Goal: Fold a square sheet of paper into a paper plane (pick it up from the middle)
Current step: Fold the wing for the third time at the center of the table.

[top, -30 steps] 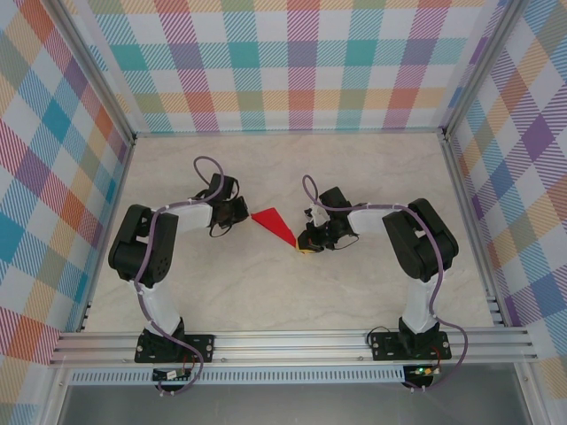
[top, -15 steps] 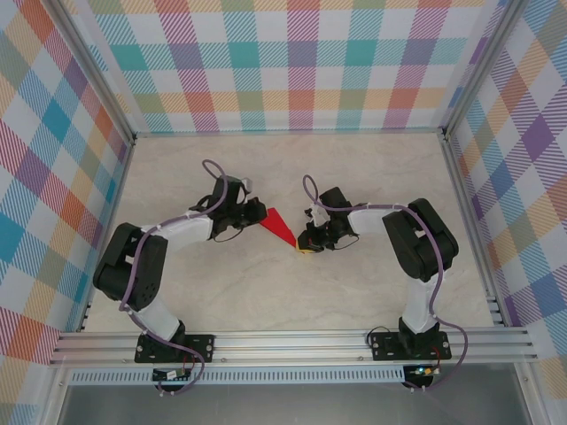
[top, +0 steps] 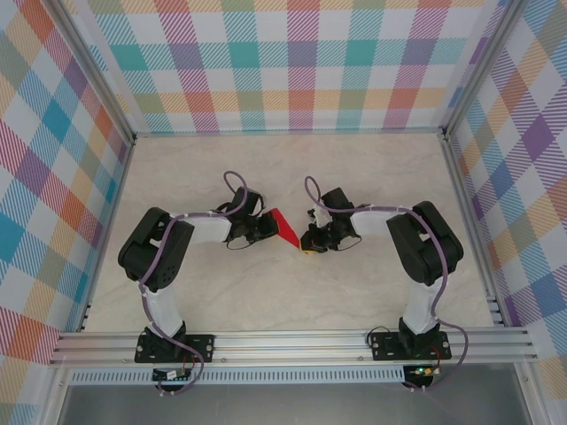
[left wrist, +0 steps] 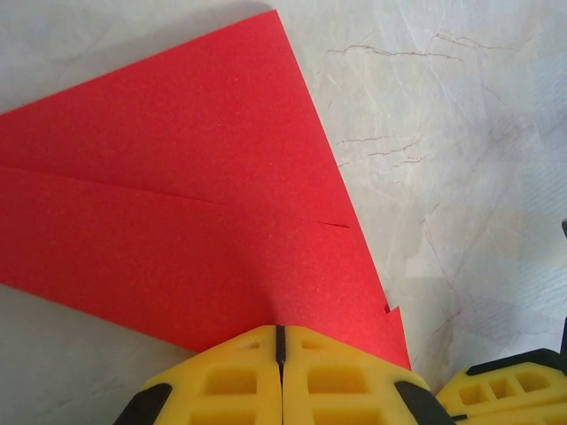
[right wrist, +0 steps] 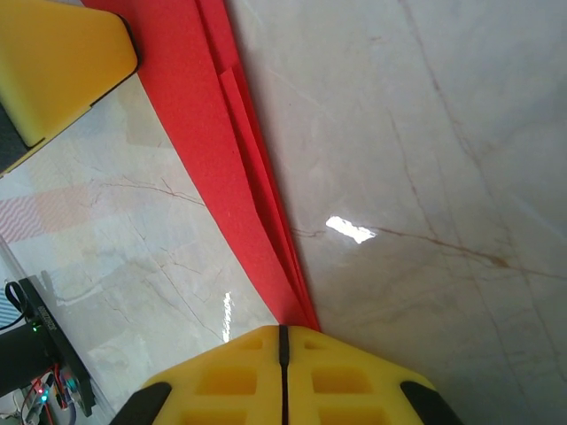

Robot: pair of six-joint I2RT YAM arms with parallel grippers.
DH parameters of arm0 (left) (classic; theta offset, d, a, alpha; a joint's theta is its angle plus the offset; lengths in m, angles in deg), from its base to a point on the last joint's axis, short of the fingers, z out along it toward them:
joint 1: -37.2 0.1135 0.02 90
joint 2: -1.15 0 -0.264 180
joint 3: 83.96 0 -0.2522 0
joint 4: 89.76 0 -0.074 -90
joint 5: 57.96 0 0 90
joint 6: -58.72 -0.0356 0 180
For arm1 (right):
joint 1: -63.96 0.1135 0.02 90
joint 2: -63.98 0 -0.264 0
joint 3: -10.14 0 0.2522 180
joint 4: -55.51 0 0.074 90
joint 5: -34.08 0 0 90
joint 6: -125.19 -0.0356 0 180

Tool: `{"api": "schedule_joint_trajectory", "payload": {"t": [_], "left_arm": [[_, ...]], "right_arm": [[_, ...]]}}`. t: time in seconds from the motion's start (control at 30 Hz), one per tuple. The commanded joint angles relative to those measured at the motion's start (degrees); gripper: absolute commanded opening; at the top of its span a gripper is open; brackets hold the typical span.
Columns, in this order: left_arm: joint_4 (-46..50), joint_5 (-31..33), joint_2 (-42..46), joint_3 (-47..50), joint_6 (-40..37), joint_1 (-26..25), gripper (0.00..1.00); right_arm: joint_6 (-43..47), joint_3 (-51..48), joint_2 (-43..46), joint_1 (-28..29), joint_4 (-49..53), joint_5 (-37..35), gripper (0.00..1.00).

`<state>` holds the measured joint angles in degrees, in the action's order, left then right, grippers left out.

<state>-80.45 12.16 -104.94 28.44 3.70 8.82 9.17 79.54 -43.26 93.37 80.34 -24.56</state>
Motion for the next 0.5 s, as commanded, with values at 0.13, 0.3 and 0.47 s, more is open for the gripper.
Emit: {"api": "schedule_joint_trajectory", "payload": {"t": [0.13, 0.3, 0.47], "left_arm": [[5.1, 4.5, -1.8, -2.4, -0.3, -0.3, 0.05], [8.2, 5.2, -2.8, -3.8, -1.2, -0.3, 0.05], [10.4, 5.4, -4.1, -5.2, -1.3, -0.3, 0.05]], "right_arm": [[1.7, 3.7, 1.2, 2.0, 4.3, -0.8, 0.07], [1.7, 8.1, -2.4, 2.9, 6.1, -1.4, 0.08], [2.1, 10.1, -5.3, 3.1, 8.1, -3.1, 0.07]]}}
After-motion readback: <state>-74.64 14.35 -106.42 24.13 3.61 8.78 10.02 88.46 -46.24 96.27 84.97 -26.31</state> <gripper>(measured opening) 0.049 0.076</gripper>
